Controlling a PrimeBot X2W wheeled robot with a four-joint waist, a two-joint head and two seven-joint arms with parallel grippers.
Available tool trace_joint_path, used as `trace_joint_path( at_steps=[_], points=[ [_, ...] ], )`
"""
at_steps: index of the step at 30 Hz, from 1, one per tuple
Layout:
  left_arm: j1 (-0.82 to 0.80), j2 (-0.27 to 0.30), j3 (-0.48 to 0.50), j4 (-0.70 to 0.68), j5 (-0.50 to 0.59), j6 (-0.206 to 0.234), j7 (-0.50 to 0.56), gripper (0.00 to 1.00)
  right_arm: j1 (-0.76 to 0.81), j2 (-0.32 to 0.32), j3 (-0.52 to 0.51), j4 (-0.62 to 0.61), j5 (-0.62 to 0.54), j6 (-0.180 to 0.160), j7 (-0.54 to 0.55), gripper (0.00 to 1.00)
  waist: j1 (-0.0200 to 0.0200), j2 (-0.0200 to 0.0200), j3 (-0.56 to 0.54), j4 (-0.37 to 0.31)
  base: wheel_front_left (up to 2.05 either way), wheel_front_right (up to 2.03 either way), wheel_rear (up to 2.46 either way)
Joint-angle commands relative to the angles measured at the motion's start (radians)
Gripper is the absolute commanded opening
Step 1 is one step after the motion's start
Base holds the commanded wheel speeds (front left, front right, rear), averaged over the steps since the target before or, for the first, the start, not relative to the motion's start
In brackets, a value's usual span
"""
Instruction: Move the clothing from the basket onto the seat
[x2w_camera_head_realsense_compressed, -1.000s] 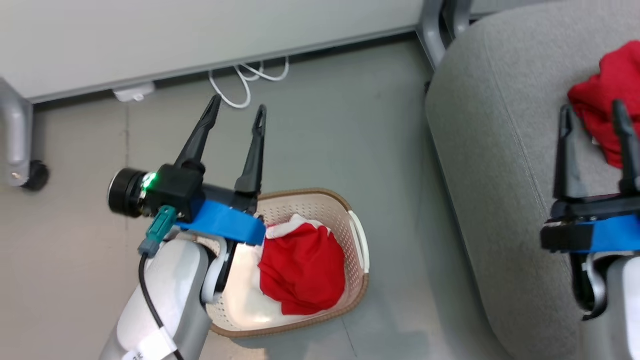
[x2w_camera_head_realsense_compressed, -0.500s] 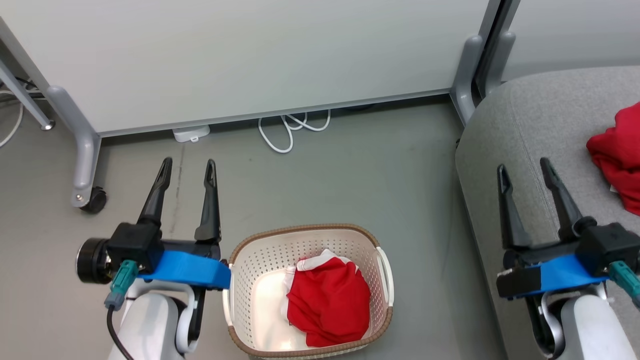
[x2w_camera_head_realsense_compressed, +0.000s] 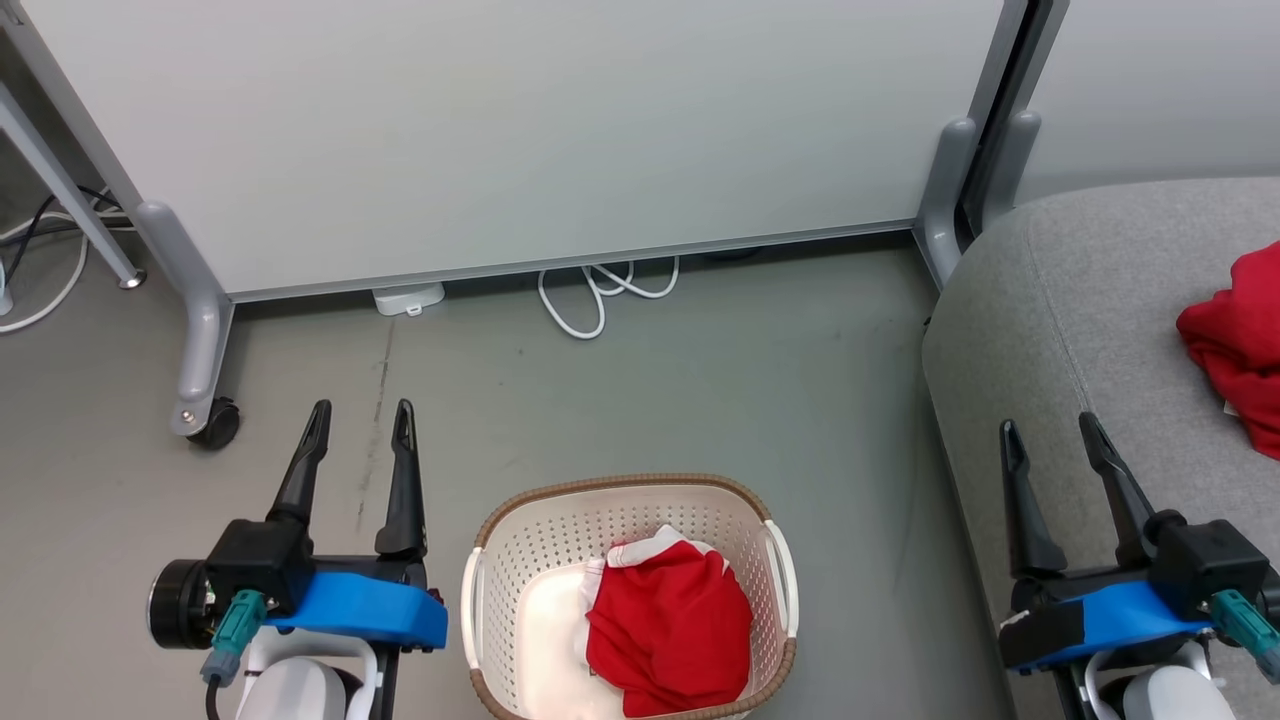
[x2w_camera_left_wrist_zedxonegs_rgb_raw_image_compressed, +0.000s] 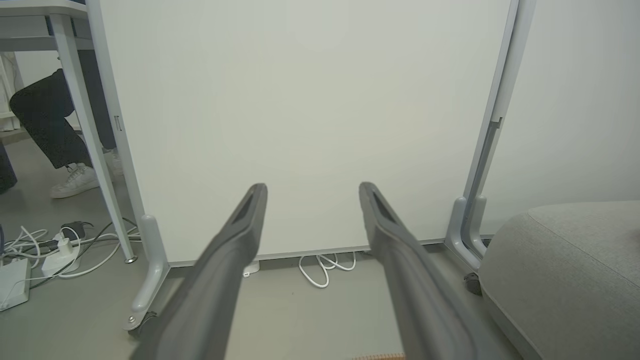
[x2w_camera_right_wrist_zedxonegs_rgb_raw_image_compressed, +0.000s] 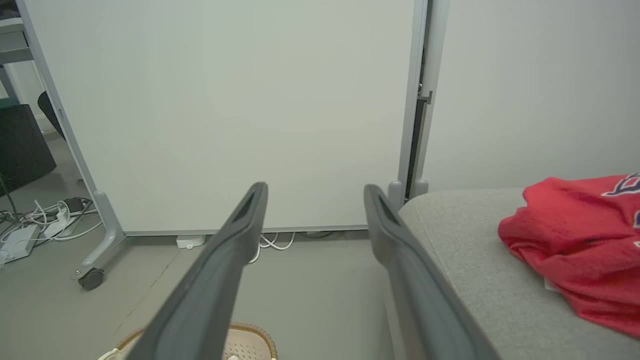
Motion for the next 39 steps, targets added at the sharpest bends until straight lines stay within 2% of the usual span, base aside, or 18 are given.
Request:
trace_joint_path(
  at_steps=[1, 9, 16, 23, 32, 39],
  points=[
    [0.012, -0.002, 0.008, -0.002, 0.008, -0.004, -0.003, 1.0, 0.018, 0.004, -0.002, 0.001, 0.003, 0.0, -0.001, 1.0, 0.0001, -0.0001, -0.003, 0.002, 0.0, 0.0, 0.0],
    [0.025, -0.005, 0.017, 0.005, 0.01, -0.012, -0.003, 1.0, 0.033, 0.004, 0.005, 0.01, 0.022, 0.0, -0.001, 1.0, 0.0001, -0.0001, -0.012, 0.007, 0.0, 0.0, 0.0],
    [0.021, -0.005, 0.001, 0.003, -0.006, -0.005, -0.003, 1.0, 0.028, 0.004, 0.014, 0.014, 0.026, 0.0, -0.001, 1.0, 0.0001, -0.0001, -0.009, 0.006, 0.0, 0.0, 0.0],
    [-0.022, -0.005, -0.037, 0.049, -0.015, -0.022, -0.003, 1.0, 0.007, 0.004, 0.021, 0.009, 0.027, 0.0, -0.001, 1.0, 0.0001, -0.0001, 0.015, -0.009, 0.0, 0.0, 0.0],
    [-0.169, -0.003, -0.121, 0.168, 0.002, -0.037, -0.003, 1.0, -0.064, 0.004, 0.03, -0.012, 0.028, 0.0, -0.001, 1.0, 0.0001, -0.0001, 0.125, -0.079, 0.0, 0.0, 0.0],
    [-0.313, 0.034, -0.22, 0.299, -0.011, -0.04, -0.003, 1.0, -0.134, 0.004, 0.035, -0.038, 0.039, 0.0, -0.001, 1.0, 0.0001, -0.0001, 0.269, -0.149, 0.0, 0.0, 0.0]
  ],
)
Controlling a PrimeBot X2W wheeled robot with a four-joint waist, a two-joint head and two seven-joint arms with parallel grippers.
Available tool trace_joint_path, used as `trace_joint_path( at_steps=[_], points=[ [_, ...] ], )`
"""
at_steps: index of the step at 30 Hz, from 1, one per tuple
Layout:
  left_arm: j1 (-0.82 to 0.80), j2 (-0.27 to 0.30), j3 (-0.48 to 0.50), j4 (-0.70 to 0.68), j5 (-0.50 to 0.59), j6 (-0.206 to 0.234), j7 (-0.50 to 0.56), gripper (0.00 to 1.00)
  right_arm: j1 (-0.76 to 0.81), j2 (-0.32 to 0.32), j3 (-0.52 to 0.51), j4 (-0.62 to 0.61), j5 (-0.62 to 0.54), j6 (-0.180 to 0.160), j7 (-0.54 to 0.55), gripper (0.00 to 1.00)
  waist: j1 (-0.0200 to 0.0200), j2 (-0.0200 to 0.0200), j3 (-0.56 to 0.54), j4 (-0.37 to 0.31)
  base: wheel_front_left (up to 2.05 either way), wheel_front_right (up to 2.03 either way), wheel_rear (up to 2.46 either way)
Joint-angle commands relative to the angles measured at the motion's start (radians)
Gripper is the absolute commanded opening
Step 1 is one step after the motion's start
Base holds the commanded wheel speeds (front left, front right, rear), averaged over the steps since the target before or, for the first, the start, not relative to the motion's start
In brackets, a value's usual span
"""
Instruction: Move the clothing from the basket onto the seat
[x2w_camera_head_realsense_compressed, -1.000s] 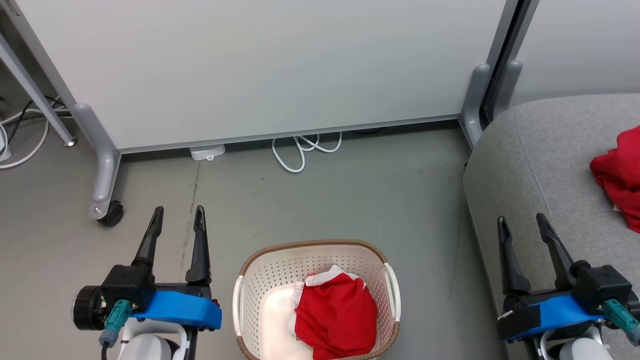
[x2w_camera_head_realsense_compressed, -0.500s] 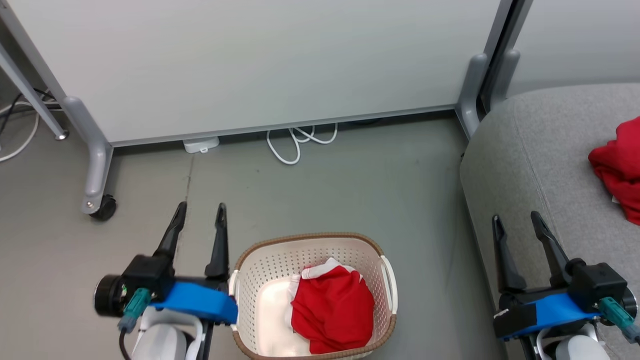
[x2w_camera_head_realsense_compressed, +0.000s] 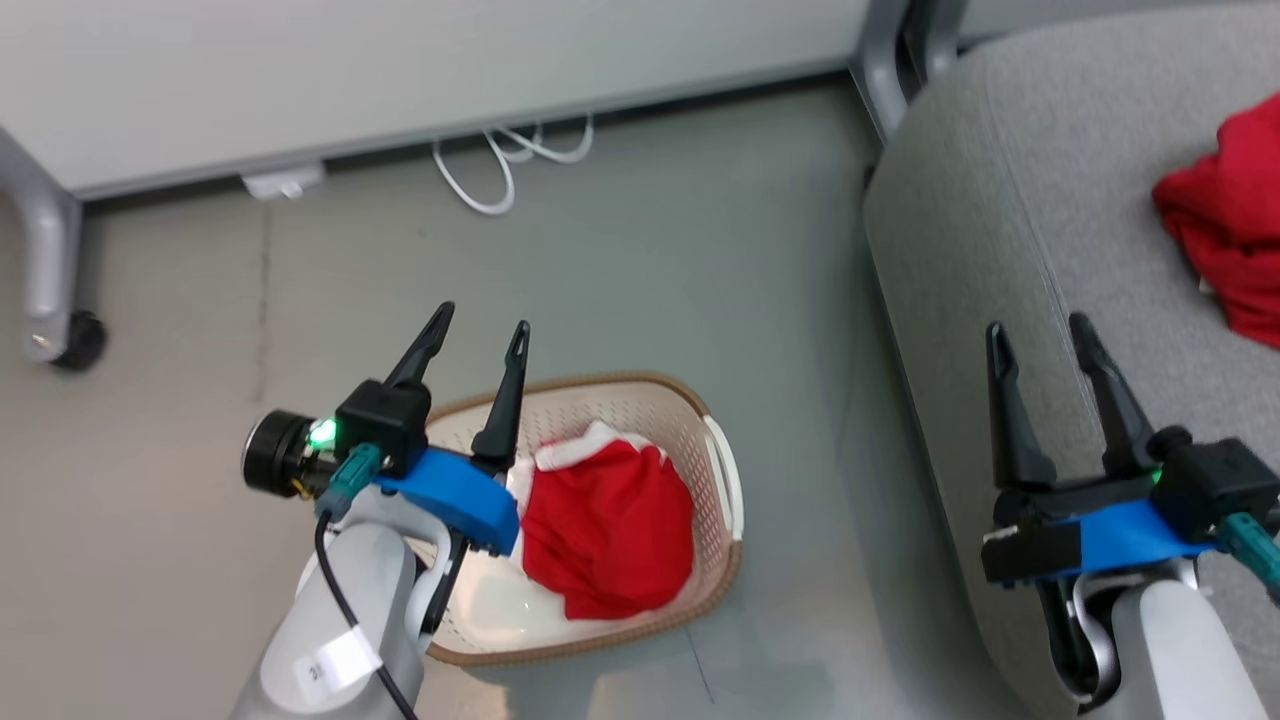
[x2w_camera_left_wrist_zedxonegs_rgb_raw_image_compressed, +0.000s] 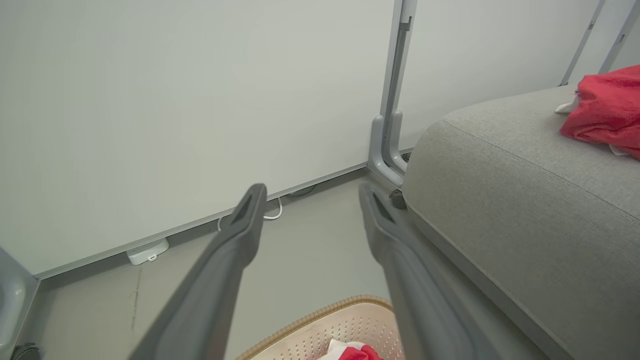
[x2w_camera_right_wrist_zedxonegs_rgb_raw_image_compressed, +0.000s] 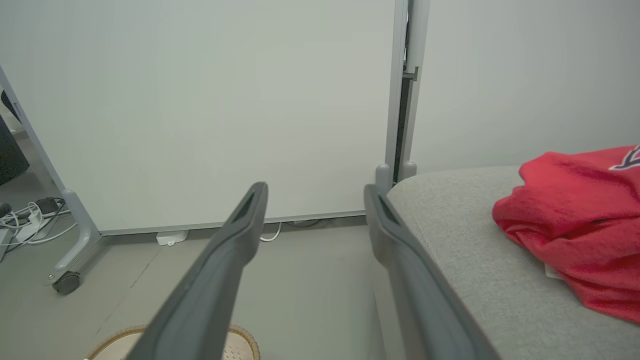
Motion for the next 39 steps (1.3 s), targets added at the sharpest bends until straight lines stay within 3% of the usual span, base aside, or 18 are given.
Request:
trace_joint_path(
  at_steps=[1, 6, 12, 22, 32, 39],
  points=[
    [-0.043, 0.016, -0.028, 0.027, -0.011, -0.004, -0.003, 1.0, -0.03, 0.001, 0.0, -0.011, 0.009, 0.0, -0.001, 1.0, -0.0001, -0.0001, 0.094, -0.058, 0.0, 0.0, 0.0],
    [-0.162, 0.061, -0.144, 0.159, -0.055, -0.004, -0.003, 1.0, -0.087, 0.001, 0.007, -0.034, 0.028, 0.0, -0.001, 1.0, -0.0001, -0.0001, 0.218, -0.105, 0.0, 0.0, 0.0],
    [-0.26, 0.077, -0.241, 0.295, -0.107, -0.005, 0.001, 1.0, -0.135, 0.001, 0.017, -0.05, 0.043, 0.0, -0.001, 1.0, -0.0001, -0.0001, 0.308, -0.132, 0.0, 0.0, 0.0],
    [-0.406, 0.09, -0.434, 0.495, -0.22, -0.005, 0.11, 1.0, -0.213, 0.001, 0.044, -0.082, 0.066, 0.0, -0.001, 1.0, -0.0001, -0.0001, 0.457, -0.161, 0.0, 0.0, 0.0],
    [-0.483, 0.097, -0.557, 0.578, -0.346, -0.005, 0.256, 1.0, -0.27, 0.001, 0.066, -0.112, 0.079, 0.0, -0.001, 1.0, -0.0001, -0.0001, 0.593, -0.174, 0.0, 0.0, 0.0],
    [-0.528, 0.117, -0.621, 0.591, -0.411, -0.005, 0.29, 1.0, -0.291, 0.001, 0.077, -0.14, 0.083, 0.0, -0.001, 1.0, -0.0001, -0.0001, 0.67, -0.188, 0.0, 0.0, 0.0]
  ],
)
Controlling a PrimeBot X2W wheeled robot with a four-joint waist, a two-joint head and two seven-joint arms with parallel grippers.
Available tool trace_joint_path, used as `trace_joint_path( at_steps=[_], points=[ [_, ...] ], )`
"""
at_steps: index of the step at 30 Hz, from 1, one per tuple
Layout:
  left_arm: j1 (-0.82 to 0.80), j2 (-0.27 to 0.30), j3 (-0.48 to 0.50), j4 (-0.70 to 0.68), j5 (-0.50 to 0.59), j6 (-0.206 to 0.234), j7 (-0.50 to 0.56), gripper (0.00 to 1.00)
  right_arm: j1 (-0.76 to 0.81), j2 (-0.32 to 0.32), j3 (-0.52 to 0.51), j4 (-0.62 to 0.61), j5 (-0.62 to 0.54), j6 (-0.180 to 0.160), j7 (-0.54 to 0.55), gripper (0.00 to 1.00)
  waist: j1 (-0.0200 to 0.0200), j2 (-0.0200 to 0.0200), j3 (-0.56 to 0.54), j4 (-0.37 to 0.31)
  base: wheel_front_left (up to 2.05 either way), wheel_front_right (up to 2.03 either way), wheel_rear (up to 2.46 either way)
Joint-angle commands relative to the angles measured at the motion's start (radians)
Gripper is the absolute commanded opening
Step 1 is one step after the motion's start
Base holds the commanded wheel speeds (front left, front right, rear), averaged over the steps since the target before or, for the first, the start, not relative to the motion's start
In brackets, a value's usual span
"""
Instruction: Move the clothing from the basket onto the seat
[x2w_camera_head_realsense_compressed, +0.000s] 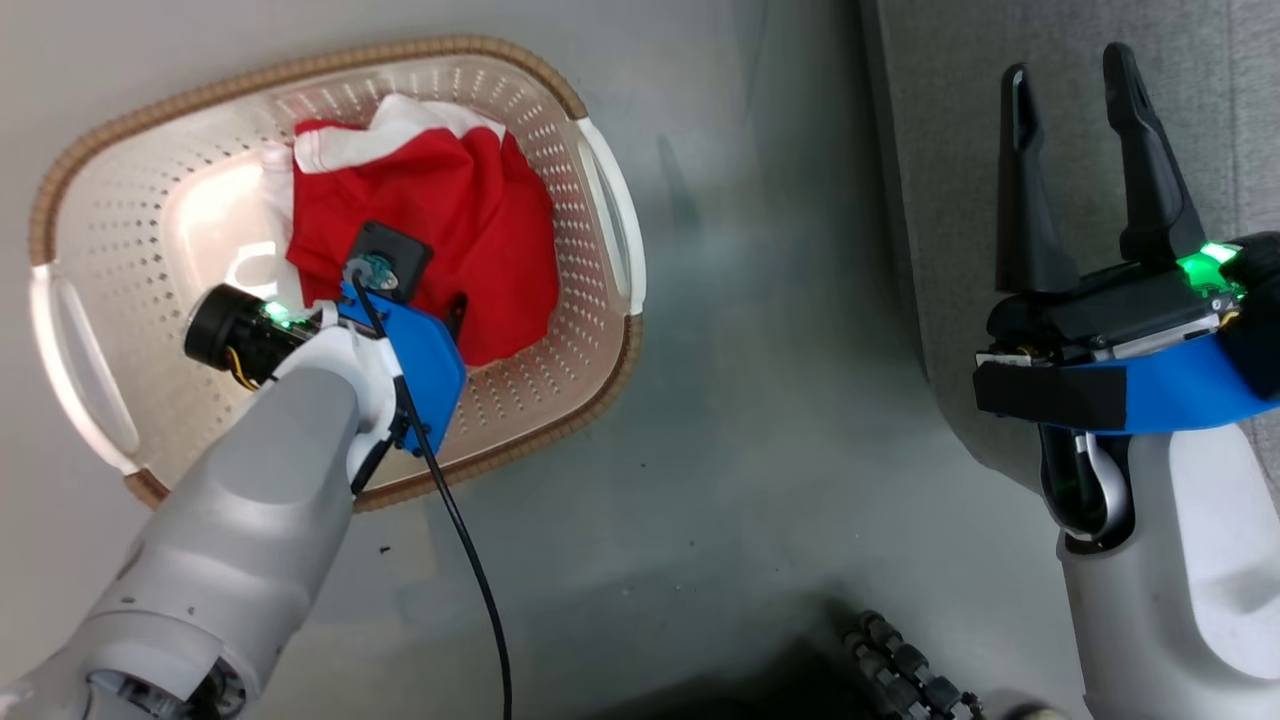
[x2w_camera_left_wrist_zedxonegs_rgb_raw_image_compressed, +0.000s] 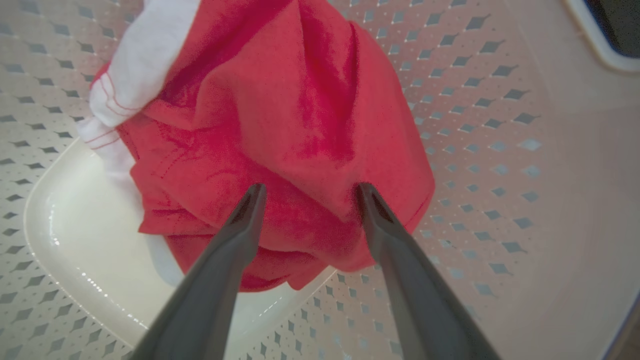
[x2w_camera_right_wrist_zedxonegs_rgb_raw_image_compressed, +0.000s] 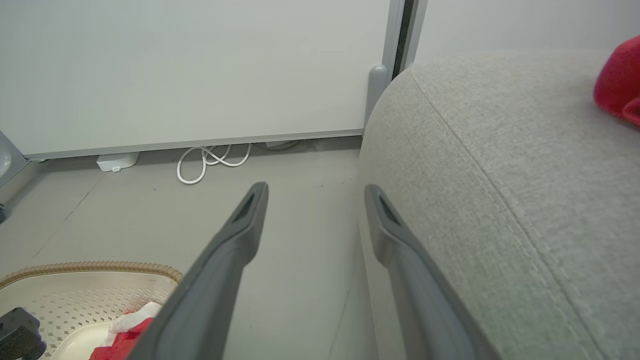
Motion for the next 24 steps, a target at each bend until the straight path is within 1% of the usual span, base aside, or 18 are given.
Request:
trace_joint_path(
  at_steps=[1, 6, 11, 16, 17, 18, 19, 24],
  points=[
    [-0.026, 0.01, -0.009, 0.006, -0.007, -0.002, -0.004, 1.0, -0.014, 0.001, 0.003, -0.008, 0.007, 0.0, -0.001, 1.0, -0.0001, 0.0, 0.031, -0.01, 0.0, 0.0, 0.0],
    [-0.062, 0.011, -0.049, 0.027, -0.025, -0.002, 0.002, 1.0, -0.019, 0.001, 0.005, -0.031, 0.016, 0.0, -0.001, 1.0, -0.0001, 0.0, 0.079, -0.025, 0.0, 0.0, 0.0],
    [-0.1, 0.014, -0.081, 0.047, -0.041, -0.002, -0.017, 1.0, -0.012, 0.001, 0.006, -0.047, 0.014, 0.0, -0.001, 1.0, -0.0001, 0.0, 0.114, -0.033, 0.0, 0.0, 0.0],
    [-0.136, 0.01, -0.115, 0.091, -0.023, -0.002, -0.021, 1.0, -0.014, 0.001, 0.003, -0.059, 0.017, 0.0, -0.001, 1.0, -0.0001, 0.0, 0.131, -0.039, 0.0, 0.0, 0.0],
    [-0.141, 0.008, -0.118, 0.097, -0.022, -0.002, -0.027, 0.42, -0.015, 0.001, 0.001, -0.06, 0.017, 0.0, -0.001, 1.0, -0.0001, 0.0, 0.133, -0.038, 0.0, 0.0, 0.0],
    [-0.149, 0.007, -0.122, 0.101, -0.016, -0.001, -0.043, 0.05, -0.015, 0.001, -0.001, -0.059, 0.016, 0.0, -0.001, 1.0, -0.0001, 0.0, 0.133, -0.037, 0.0, 0.0, 0.0],
    [-0.15, 0.004, -0.126, 0.106, -0.015, -0.001, -0.049, 0.0, -0.016, 0.001, -0.002, -0.057, 0.015, 0.0, -0.001, 1.0, -0.0001, 0.0, 0.132, -0.035, 0.0, 0.0, 0.0],
    [-0.141, -0.019, -0.14, 0.118, -0.031, -0.001, -0.074, 0.0, -0.024, 0.001, -0.008, -0.043, 0.006, 0.0, -0.001, 1.0, -0.0001, 0.0, 0.107, -0.019, 0.0, 0.0, 0.0]
  ],
)
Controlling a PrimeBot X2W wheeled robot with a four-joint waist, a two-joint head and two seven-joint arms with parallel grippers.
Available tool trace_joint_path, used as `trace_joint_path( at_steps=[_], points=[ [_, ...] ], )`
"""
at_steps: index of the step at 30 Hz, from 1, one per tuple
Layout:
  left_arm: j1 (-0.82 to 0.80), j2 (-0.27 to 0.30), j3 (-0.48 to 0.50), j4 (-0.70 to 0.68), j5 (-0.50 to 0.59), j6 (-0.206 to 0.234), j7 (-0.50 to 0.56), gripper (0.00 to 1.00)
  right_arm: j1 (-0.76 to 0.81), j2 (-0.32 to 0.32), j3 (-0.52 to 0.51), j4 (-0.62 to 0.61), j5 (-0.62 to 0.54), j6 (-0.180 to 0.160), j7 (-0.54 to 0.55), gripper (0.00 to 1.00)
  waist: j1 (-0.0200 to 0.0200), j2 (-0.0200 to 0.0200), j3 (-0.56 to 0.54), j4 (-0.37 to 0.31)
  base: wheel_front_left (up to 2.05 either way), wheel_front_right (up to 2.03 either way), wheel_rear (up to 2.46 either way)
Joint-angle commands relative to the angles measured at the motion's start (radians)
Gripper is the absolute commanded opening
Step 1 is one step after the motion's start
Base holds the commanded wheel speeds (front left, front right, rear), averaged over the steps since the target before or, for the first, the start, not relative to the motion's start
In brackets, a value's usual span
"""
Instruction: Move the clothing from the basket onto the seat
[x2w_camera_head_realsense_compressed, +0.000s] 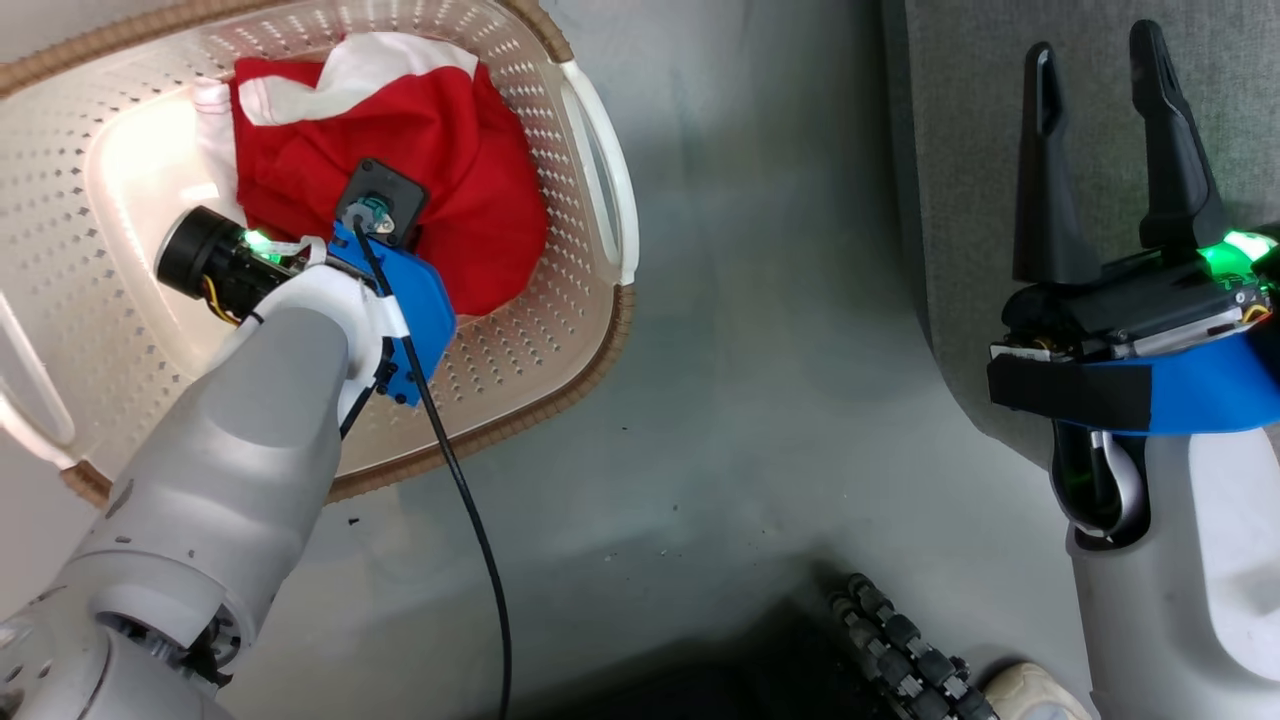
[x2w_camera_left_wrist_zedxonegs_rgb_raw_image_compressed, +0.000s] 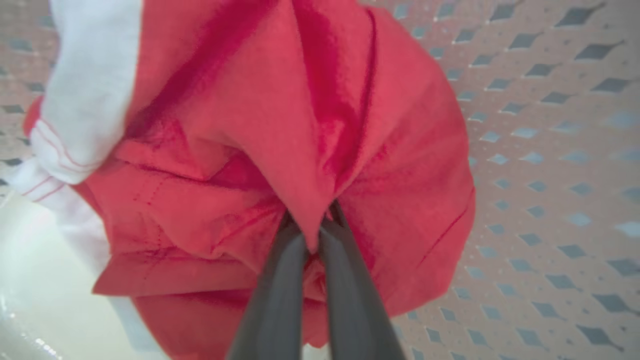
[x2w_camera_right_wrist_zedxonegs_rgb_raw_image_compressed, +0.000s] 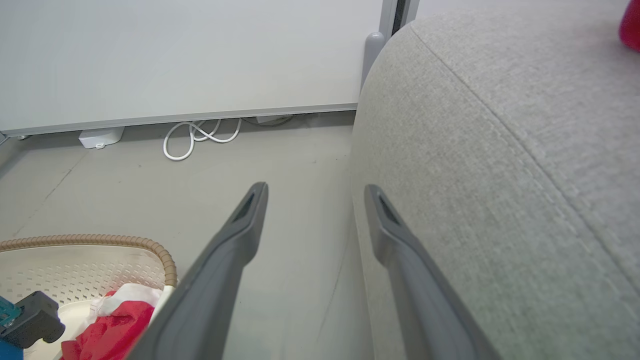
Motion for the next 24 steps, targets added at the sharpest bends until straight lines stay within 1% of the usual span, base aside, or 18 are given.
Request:
trace_joint_path(
  at_steps=[1, 8, 13, 18, 21, 22, 24],
  points=[
    [-0.008, -0.002, -0.005, 0.0, -0.006, -0.001, -0.012, 0.0, -0.022, 0.001, -0.004, 0.005, -0.01, 0.0, -0.001, 1.0, -0.0001, 0.0, -0.011, 0.008, 0.0, 0.0, 0.0],
    [0.016, -0.025, -0.002, -0.014, -0.051, -0.002, -0.09, 0.0, -0.013, 0.001, -0.008, 0.024, -0.024, 0.0, -0.001, 1.0, -0.0001, 0.0, -0.076, 0.041, 0.0, 0.0, 0.0],
    [0.028, -0.044, 0.01, -0.03, -0.09, -0.002, -0.169, 0.0, 0.002, 0.001, -0.021, 0.038, -0.045, 0.0, -0.001, 1.0, -0.0001, 0.0, -0.148, 0.081, 0.0, 0.0, 0.0],
    [0.046, -0.055, 0.01, -0.054, -0.109, -0.002, -0.214, 0.0, 0.012, 0.001, -0.034, 0.056, -0.07, 0.0, -0.001, 1.0, -0.0001, 0.0, -0.23, 0.12, 0.0, 0.0, 0.0],
    [0.062, -0.056, 0.028, -0.089, -0.119, -0.002, -0.226, 0.0, 0.03, 0.001, -0.041, 0.074, -0.081, 0.0, -0.001, 1.0, -0.0001, 0.0, -0.296, 0.152, 0.0, 0.0, 0.0],
    [0.062, -0.056, 0.028, -0.089, -0.119, -0.002, -0.226, 0.0, 0.03, 0.001, -0.041, 0.074, -0.081, 0.0, -0.001, 1.0, -0.0001, 0.0, -0.296, 0.152, 0.0, 0.0, 0.0],
    [0.079, -0.038, 0.069, -0.154, -0.107, 0.004, -0.227, 0.0, 0.043, 0.001, -0.047, 0.09, -0.089, 0.0, -0.001, 1.0, -0.0001, 0.0, -0.346, 0.171, 0.0, 0.0, 0.0]
  ],
)
